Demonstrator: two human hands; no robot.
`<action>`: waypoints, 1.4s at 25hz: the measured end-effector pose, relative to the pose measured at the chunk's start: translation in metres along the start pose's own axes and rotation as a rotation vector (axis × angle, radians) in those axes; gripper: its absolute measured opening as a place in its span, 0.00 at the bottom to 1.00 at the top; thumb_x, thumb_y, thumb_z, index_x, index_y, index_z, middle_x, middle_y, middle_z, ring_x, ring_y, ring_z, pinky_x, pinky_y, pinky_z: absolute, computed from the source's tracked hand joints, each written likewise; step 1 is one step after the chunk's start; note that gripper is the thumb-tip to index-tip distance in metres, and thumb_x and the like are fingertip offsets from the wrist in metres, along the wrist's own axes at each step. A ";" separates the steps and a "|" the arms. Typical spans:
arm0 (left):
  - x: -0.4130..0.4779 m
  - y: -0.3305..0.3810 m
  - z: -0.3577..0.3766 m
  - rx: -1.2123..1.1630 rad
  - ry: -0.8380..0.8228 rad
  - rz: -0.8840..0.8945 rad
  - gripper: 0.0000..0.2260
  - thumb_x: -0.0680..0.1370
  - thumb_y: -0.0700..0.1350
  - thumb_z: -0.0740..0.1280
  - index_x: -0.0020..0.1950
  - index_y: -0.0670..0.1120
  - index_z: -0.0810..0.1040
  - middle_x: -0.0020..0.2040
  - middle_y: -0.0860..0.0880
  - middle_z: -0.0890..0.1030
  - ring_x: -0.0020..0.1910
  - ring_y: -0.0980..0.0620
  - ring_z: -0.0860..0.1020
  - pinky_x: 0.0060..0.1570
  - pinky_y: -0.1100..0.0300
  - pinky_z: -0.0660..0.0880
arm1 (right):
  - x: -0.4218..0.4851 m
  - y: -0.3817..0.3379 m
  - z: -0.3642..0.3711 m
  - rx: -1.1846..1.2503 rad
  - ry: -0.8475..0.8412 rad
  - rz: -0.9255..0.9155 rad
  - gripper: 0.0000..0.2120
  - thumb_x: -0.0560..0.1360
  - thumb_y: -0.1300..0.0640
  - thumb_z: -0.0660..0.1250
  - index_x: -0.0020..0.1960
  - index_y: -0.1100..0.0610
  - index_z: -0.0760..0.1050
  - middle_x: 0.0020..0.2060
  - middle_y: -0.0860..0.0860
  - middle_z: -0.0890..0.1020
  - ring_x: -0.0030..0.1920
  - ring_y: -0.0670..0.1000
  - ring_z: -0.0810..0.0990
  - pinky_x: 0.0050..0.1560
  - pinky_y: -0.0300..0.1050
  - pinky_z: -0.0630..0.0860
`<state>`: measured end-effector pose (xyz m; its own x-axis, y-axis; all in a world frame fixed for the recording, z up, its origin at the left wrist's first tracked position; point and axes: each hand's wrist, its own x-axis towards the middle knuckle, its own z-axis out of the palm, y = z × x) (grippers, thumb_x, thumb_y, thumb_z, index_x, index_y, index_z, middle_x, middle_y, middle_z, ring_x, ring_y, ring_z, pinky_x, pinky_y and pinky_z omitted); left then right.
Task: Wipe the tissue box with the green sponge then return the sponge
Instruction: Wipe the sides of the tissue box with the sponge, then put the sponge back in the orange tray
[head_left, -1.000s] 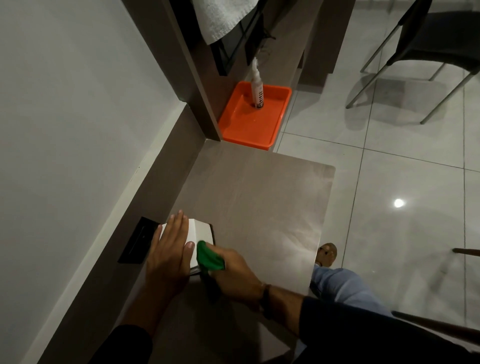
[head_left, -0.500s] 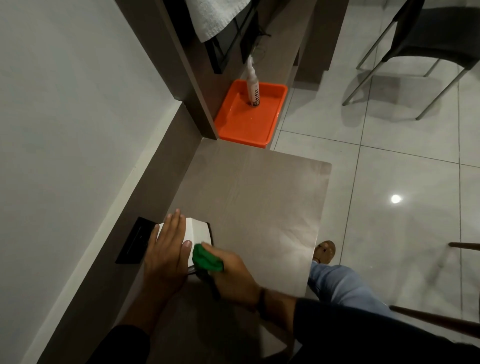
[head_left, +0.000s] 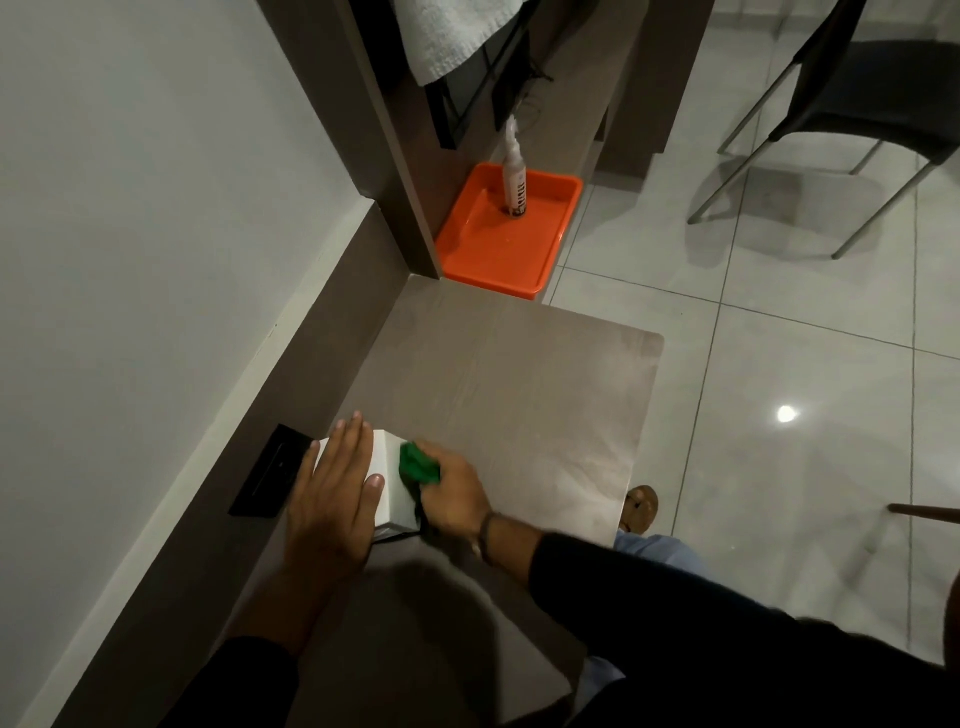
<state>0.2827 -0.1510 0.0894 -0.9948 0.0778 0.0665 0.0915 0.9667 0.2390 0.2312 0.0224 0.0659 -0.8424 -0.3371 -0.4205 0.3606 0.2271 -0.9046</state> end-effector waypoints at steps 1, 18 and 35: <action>0.000 0.001 0.000 -0.003 0.004 0.010 0.26 0.85 0.50 0.52 0.83 0.44 0.57 0.83 0.45 0.60 0.83 0.47 0.58 0.80 0.41 0.59 | 0.019 -0.010 -0.004 -0.018 0.035 0.035 0.28 0.76 0.66 0.62 0.75 0.53 0.67 0.71 0.54 0.75 0.69 0.55 0.74 0.74 0.51 0.67; 0.001 0.041 0.009 -0.012 0.187 -0.923 0.27 0.85 0.54 0.47 0.81 0.44 0.61 0.83 0.43 0.62 0.82 0.42 0.62 0.79 0.41 0.61 | 0.062 -0.063 0.010 -0.308 -0.650 -0.155 0.30 0.74 0.74 0.61 0.71 0.53 0.72 0.67 0.46 0.76 0.65 0.41 0.76 0.75 0.47 0.66; 0.270 0.112 0.126 -0.019 -0.061 -0.739 0.32 0.83 0.60 0.53 0.84 0.48 0.53 0.85 0.47 0.51 0.84 0.45 0.55 0.81 0.39 0.57 | 0.368 -0.111 -0.263 -1.217 -0.234 -0.466 0.36 0.73 0.67 0.60 0.79 0.54 0.59 0.78 0.58 0.62 0.78 0.62 0.59 0.76 0.54 0.60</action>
<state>0.0183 0.0092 0.0124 -0.7978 -0.5779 -0.1720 -0.6029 0.7677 0.2172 -0.2245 0.1132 0.0300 -0.6558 -0.7272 -0.2027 -0.6322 0.6758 -0.3790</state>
